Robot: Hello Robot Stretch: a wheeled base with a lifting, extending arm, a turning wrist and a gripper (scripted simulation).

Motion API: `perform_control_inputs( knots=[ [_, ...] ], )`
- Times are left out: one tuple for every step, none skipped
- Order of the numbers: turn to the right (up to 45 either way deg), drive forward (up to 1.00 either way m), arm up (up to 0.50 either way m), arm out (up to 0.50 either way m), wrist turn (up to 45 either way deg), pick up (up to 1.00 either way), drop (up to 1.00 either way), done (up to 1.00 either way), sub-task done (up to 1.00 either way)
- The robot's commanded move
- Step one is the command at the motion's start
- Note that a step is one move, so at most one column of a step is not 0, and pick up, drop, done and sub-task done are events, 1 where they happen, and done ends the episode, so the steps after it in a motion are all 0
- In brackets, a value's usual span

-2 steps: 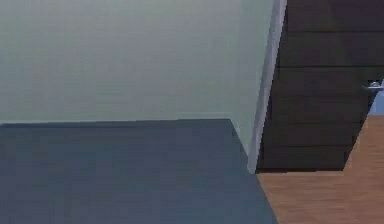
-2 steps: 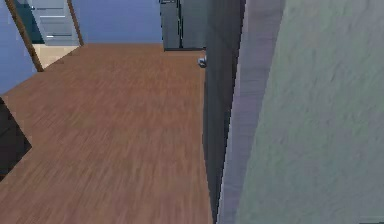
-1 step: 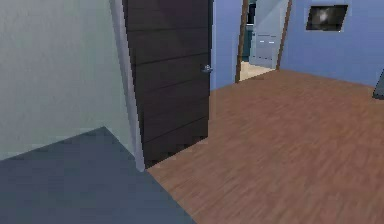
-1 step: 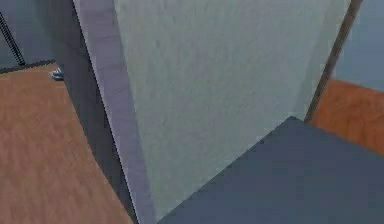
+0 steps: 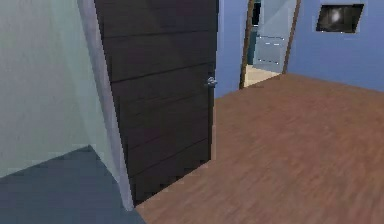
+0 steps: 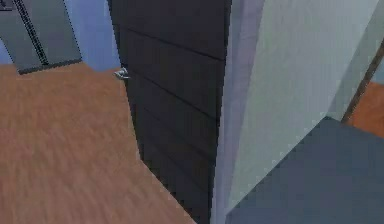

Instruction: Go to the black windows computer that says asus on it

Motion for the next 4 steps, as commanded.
perform_control_inputs(
  knots=[
    [33.0, 0.0, 0.0, 0.0, 0.0, 0.0, 0.0, 0.0, 0.0],
    [3.0, 0.0, 0.0, 0.0, 0.0, 0.0, 0.0, 0.0, 0.0],
    [0.0, 1.0, 0.0, 0.0, 0.0, 0.0, 0.0, 0.0, 0.0],
    [0.0, 0.6, 0.0, 0.0, 0.0, 0.0, 0.0, 0.0, 0.0]
  ],
)
